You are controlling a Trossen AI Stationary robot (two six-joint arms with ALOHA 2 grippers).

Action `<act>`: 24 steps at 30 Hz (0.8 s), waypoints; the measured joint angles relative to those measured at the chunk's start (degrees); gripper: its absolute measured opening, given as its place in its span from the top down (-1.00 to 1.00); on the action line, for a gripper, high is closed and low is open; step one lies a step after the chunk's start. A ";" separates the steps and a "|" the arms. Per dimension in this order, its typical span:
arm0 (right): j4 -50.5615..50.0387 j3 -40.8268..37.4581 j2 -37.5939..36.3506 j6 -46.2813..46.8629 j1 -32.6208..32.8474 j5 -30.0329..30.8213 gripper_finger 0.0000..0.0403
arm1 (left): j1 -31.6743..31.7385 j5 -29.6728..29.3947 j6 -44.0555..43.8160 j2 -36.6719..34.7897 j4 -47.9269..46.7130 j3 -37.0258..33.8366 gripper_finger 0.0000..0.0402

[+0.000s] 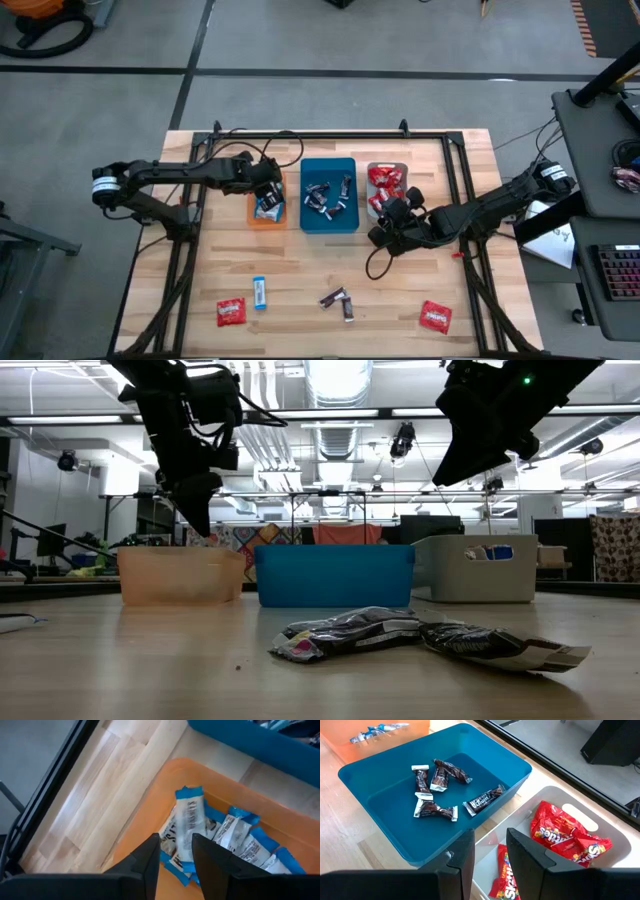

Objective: Sort candy
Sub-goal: Put the red candy into the gray bin

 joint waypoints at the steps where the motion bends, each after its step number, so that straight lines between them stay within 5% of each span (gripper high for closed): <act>1: 0.00 0.00 0.00 0.00 0.00 -0.01 0.47 | -0.15 -0.02 -0.04 -0.26 0.00 0.00 0.50; 9: -0.01 0.00 0.00 -0.02 0.00 -2.32 0.50 | -5.66 -5.44 -5.00 -4.48 0.00 0.79 0.51; 24: 0.50 0.01 -0.02 -0.17 0.00 -16.67 0.51 | -33.08 -12.39 -11.63 -8.38 13.08 0.72 0.51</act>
